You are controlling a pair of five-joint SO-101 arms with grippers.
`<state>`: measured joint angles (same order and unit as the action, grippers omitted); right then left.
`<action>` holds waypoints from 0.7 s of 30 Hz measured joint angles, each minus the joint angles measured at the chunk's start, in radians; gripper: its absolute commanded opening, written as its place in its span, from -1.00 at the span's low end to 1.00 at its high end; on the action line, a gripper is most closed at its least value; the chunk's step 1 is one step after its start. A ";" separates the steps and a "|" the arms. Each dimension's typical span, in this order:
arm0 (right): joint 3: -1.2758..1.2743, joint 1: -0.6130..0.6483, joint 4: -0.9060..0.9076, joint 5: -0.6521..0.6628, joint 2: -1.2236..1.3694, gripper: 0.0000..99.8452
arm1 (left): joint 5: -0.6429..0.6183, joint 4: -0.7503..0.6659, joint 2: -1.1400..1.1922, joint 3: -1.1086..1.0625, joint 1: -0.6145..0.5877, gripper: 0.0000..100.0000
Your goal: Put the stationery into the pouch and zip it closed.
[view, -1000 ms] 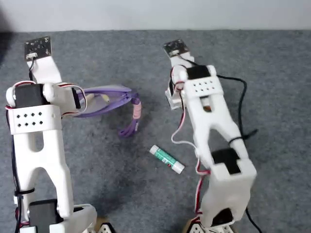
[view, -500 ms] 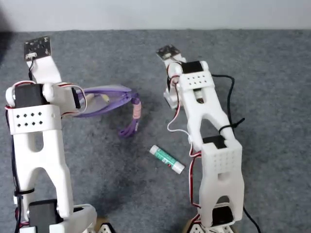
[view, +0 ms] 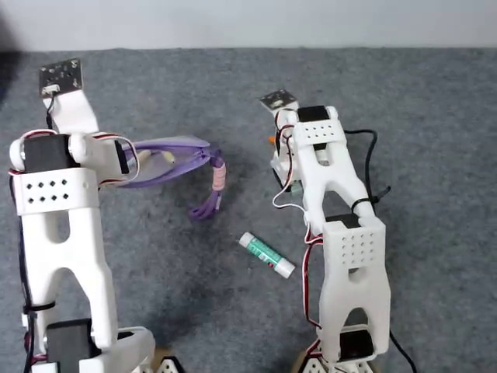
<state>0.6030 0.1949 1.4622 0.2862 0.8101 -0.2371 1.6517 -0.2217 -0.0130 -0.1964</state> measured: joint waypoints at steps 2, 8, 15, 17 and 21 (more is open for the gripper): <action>0.000 0.000 0.000 0.000 0.000 -0.97 | 0.000 0.000 0.000 0.000 0.000 -0.98; 0.000 0.003 0.087 0.000 -0.032 -0.98 | 0.000 0.000 0.000 0.000 0.000 -0.98; 0.000 0.009 0.278 -0.035 -0.242 -0.98 | 0.000 0.000 0.000 0.000 0.000 -0.98; -0.002 0.025 0.288 -0.066 -0.311 -0.98 | 0.000 0.000 0.000 0.000 0.000 -0.98; -0.091 0.046 0.288 -0.086 -0.483 -0.98 | 0.000 0.000 0.000 0.000 0.000 -0.98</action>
<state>0.5125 0.2409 1.7507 0.2002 0.3268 -0.2371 1.6517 -0.2217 -0.0130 -0.1964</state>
